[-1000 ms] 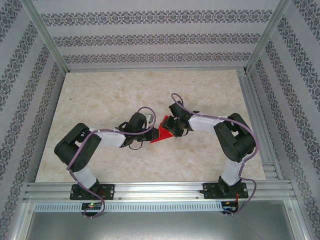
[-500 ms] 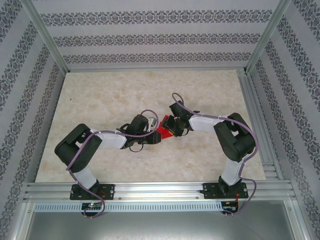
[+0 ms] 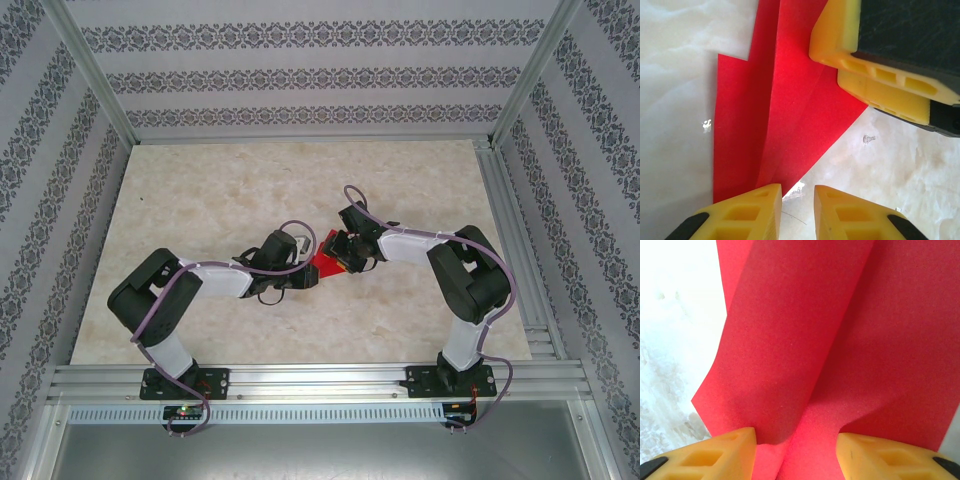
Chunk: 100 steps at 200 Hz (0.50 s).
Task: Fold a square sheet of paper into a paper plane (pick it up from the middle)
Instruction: Fourth fold the wing at the center of the table.
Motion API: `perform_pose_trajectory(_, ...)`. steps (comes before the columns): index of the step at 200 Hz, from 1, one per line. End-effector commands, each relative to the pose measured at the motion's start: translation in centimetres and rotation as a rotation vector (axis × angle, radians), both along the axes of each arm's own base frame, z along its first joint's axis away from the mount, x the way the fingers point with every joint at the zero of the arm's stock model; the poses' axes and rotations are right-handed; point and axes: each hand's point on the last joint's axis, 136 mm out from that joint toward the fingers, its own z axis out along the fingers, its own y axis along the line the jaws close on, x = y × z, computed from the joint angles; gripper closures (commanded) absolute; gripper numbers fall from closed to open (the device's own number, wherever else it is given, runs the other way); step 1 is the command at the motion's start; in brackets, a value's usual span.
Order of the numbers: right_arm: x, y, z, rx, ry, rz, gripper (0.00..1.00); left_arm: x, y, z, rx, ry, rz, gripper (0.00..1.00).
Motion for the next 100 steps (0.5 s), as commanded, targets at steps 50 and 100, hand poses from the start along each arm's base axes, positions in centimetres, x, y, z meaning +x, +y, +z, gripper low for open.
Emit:
perform_pose_trajectory(50, -6.9, -7.4, -9.9, -0.325, 0.28, -0.044, 0.48, 0.6, 1.0, 2.0, 0.018, -0.088, 0.048, 0.72)
perform_pose_trajectory(100, -6.8, -7.4, -9.8, -0.322, 0.278, -0.043, 0.48, 0.4, 1.1, 1.4, 0.041, -0.071, 0.037, 0.72)
